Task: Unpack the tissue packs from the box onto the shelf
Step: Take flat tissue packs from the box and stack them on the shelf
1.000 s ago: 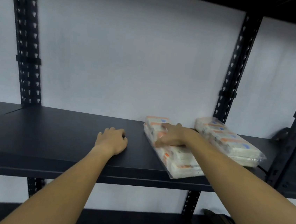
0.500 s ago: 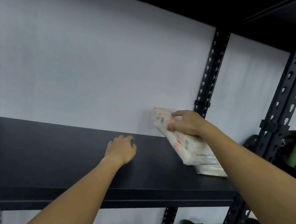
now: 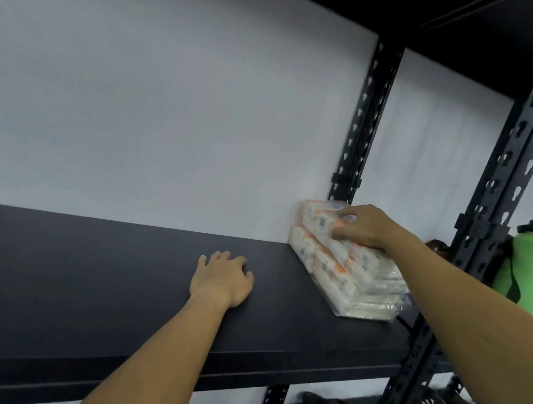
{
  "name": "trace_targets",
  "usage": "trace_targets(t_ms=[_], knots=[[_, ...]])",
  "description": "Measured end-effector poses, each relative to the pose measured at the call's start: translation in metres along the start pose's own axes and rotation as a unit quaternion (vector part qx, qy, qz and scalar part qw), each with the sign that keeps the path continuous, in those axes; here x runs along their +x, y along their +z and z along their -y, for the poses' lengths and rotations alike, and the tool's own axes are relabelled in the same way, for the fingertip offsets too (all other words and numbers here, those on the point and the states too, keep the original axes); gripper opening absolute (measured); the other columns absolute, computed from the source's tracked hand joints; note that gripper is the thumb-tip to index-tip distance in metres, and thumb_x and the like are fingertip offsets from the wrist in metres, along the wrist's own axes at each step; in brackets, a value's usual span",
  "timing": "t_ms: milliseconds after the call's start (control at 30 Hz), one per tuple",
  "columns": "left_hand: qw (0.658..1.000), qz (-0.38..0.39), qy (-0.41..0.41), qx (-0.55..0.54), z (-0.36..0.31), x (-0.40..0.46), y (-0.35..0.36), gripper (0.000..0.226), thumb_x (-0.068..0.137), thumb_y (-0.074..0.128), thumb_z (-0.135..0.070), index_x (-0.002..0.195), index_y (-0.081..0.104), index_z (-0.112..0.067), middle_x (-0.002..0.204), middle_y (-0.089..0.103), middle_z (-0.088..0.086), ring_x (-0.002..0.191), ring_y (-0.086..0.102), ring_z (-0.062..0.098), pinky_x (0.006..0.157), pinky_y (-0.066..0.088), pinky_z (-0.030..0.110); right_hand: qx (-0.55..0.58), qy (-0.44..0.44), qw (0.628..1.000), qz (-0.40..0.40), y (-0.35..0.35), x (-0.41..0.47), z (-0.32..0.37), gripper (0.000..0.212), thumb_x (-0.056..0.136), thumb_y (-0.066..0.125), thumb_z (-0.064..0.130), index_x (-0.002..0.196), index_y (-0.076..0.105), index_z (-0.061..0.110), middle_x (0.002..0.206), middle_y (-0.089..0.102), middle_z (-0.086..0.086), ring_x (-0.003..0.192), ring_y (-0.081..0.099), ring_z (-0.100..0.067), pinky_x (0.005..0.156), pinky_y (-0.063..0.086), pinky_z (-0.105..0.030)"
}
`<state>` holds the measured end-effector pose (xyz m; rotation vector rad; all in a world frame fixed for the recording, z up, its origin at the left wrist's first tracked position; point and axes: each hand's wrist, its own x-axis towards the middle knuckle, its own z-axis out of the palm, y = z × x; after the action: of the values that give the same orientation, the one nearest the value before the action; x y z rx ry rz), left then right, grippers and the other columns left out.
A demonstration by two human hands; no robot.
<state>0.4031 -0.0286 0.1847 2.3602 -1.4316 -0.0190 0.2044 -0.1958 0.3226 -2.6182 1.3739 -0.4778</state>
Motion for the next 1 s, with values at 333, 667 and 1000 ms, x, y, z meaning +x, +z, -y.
trace_targets(t_ms=[333, 667, 1000], knots=[[1.0, -0.001, -0.001, 0.014, -0.002, 0.001, 0.002, 0.051, 0.101, 0.026, -0.041, 0.149, 0.034, -0.025, 0.159, 0.025, 0.006, 0.148, 0.016, 0.024, 0.121, 0.008, 0.046, 0.026, -0.004, 1.0, 0.013, 0.01, 0.017, -0.002, 0.087, 0.055, 0.061, 0.056, 0.137, 0.057, 0.031, 0.148, 0.046, -0.003, 0.129, 0.047, -0.024, 0.09, 0.035, -0.028], [1.0, 0.001, -0.002, 0.017, -0.002, 0.0, 0.002, 0.052, 0.101, 0.025, -0.041, 0.15, 0.033, -0.025, 0.159, 0.024, 0.007, 0.148, 0.016, 0.025, 0.121, 0.008, 0.046, -0.004, -0.012, 0.999, 0.04, 0.011, 0.022, 0.001, 0.088, 0.06, 0.064, 0.057, 0.143, 0.049, 0.032, 0.153, 0.04, -0.003, 0.135, 0.04, -0.024, 0.095, 0.034, -0.033], [1.0, 0.004, -0.005, 0.02, -0.003, -0.001, 0.001, 0.051, 0.101, 0.026, -0.041, 0.148, 0.035, -0.024, 0.157, 0.028, 0.007, 0.146, 0.019, 0.025, 0.121, 0.009, 0.046, -0.016, -0.024, 0.999, 0.021, 0.011, 0.028, -0.001, 0.062, 0.081, 0.07, 0.048, 0.139, 0.054, 0.031, 0.151, 0.043, -0.002, 0.132, 0.045, -0.024, 0.098, 0.035, -0.033]])
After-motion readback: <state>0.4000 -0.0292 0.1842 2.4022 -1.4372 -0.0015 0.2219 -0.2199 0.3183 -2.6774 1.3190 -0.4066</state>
